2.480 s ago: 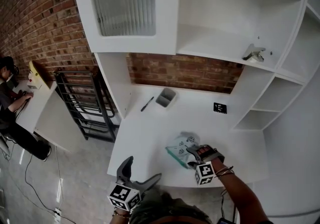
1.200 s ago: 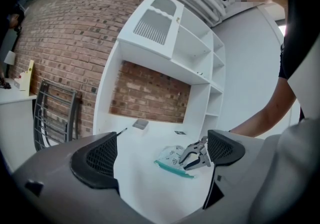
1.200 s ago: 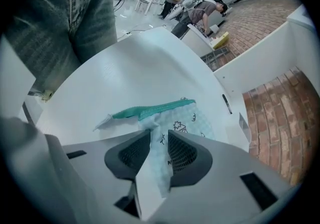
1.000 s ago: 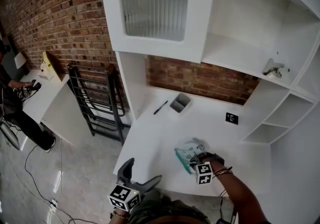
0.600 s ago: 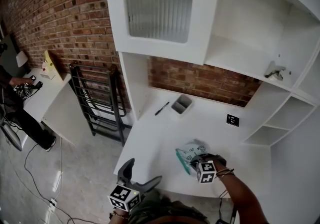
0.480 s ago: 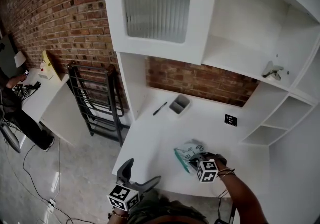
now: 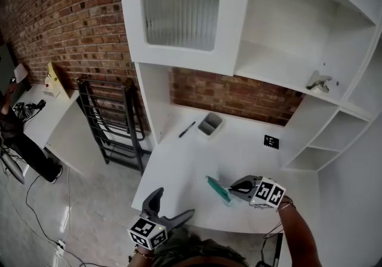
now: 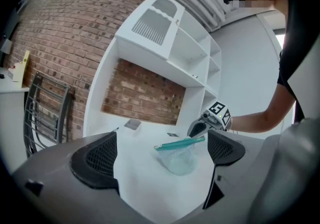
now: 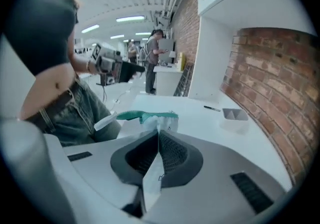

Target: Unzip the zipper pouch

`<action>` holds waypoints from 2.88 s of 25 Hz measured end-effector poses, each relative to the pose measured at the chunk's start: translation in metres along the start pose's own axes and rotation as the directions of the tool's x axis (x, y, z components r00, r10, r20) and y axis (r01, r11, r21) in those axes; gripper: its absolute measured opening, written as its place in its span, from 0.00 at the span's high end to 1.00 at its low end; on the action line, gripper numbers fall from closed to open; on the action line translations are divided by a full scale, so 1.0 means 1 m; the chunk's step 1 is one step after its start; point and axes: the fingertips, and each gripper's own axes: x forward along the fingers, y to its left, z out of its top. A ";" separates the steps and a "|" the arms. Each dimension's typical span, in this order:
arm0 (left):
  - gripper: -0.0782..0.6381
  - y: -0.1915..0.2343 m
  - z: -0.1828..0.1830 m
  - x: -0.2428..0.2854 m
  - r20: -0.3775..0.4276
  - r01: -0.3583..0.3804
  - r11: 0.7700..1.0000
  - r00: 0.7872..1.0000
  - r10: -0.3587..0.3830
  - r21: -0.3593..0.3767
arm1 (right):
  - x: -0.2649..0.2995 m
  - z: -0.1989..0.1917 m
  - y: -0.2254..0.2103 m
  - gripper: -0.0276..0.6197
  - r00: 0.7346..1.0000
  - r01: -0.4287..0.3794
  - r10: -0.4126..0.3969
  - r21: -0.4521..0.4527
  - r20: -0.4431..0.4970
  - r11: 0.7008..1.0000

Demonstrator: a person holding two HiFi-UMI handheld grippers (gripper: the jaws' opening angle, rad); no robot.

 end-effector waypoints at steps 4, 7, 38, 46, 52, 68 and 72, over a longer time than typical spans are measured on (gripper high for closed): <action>0.10 -0.012 0.004 -0.001 0.004 0.056 0.998 0.998 -0.056 0.032 | -0.031 0.032 0.015 0.95 0.984 -0.062 0.051 0.063 0.171 0.996; 0.10 -0.021 0.001 -0.003 -0.008 0.100 0.994 0.995 -0.099 0.050 | -0.047 0.054 0.030 0.95 0.964 -0.096 0.076 0.066 0.253 0.993; 0.27 -0.179 0.084 -0.007 0.097 0.623 0.712 0.727 -0.680 0.324 | -0.156 0.170 0.116 0.95 0.640 -0.399 0.401 -0.162 0.656 0.902; 0.74 -0.172 0.092 -0.013 0.116 0.611 0.723 0.732 -0.671 0.323 | -0.159 0.155 0.104 0.95 0.626 -0.367 0.323 -0.097 0.710 0.925; 0.88 -0.165 0.089 -0.006 0.077 0.556 0.764 0.790 -0.608 0.326 | -0.147 0.146 0.085 0.95 0.651 -0.327 0.196 0.038 0.733 0.944; 0.89 -0.147 0.079 0.011 0.039 0.466 0.808 0.858 -0.512 0.362 | -0.151 0.094 0.038 0.92 0.717 -0.106 -0.185 0.367 0.672 0.924; 0.88 -0.139 0.074 0.019 0.014 0.399 0.818 0.896 -0.445 0.415 | -0.176 0.091 0.027 0.92 0.700 0.048 -0.333 0.423 0.632 0.905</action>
